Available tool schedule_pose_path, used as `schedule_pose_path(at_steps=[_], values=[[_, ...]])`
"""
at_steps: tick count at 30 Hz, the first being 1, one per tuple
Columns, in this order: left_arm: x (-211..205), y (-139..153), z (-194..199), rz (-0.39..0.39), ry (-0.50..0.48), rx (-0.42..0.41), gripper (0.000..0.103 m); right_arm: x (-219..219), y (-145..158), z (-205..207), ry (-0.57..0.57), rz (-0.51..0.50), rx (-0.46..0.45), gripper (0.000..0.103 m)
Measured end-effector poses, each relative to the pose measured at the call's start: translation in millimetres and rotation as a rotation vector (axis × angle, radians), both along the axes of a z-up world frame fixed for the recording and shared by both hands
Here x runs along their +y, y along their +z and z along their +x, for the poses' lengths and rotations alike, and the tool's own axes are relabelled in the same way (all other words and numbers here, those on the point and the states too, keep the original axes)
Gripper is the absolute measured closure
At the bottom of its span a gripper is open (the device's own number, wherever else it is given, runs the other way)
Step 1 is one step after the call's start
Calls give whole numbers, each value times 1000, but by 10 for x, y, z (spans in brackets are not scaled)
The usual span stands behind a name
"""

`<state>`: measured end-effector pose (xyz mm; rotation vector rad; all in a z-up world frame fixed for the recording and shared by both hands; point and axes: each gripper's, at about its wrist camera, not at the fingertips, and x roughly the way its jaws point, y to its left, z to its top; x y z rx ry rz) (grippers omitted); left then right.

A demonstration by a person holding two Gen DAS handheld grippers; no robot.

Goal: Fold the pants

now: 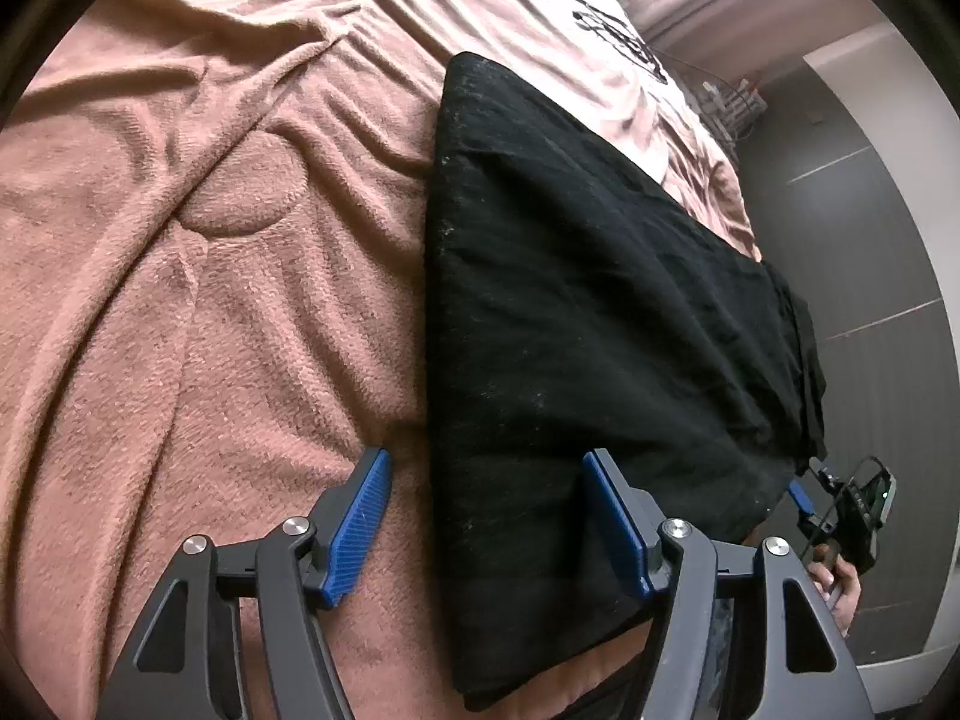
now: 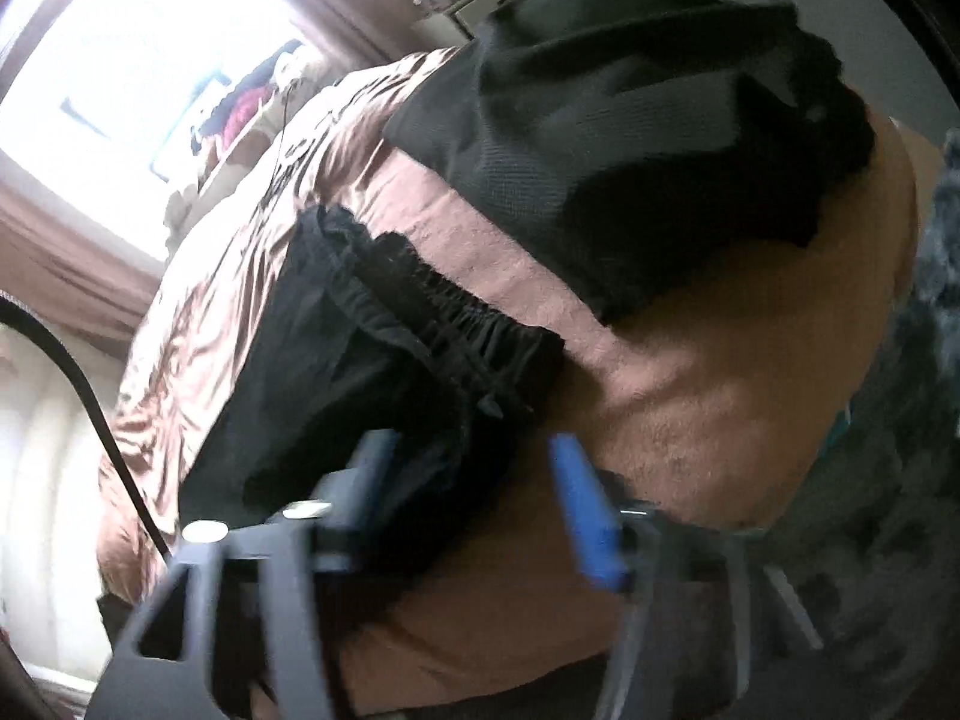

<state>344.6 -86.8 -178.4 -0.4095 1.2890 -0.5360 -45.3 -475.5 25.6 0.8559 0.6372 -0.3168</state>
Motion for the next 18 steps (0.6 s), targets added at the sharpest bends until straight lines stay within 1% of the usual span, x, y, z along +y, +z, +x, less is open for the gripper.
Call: schedule_pose_path(at_steps=[3, 4, 8, 9, 10, 11, 12, 13, 14, 16, 18], values=[[-5, -1, 7, 0, 0, 1, 35, -40, -103, 1, 3, 66, -61, 40], [-9, -3, 9, 1, 0, 1, 35, -69, -163, 10, 8, 110, -83, 40], [-34, 2, 20, 6, -3, -1, 35, -161, -363, 146, 4, 159, -84, 41], [-35, 2, 16, 7, -2, -2, 35, -182, -391, 180, 2, 167, -78, 54], [-50, 3, 16, 9, -1, -2, 35, -195, -382, 203, 10, 168, -72, 77], [-51, 5, 16, 9, -2, -2, 35, -201, -360, 223, 11, 154, -53, 81], [-71, 8, 20, 8, -1, -2, 35, -198, -316, 223, -4, 127, -36, 89], [-77, 12, 21, 6, -1, -1, 35, -193, -249, 209, -5, 103, -40, 93], [-72, 17, 27, 3, -1, 1, 35, -166, -184, 216, 0, 85, -46, 93], [-39, 25, 43, -8, 1, 5, 35, -102, -33, 223, 8, 8, -35, 95], [5, 42, 83, -23, 10, 5, 35, -53, 73, 227, 7, -40, -36, 95]])
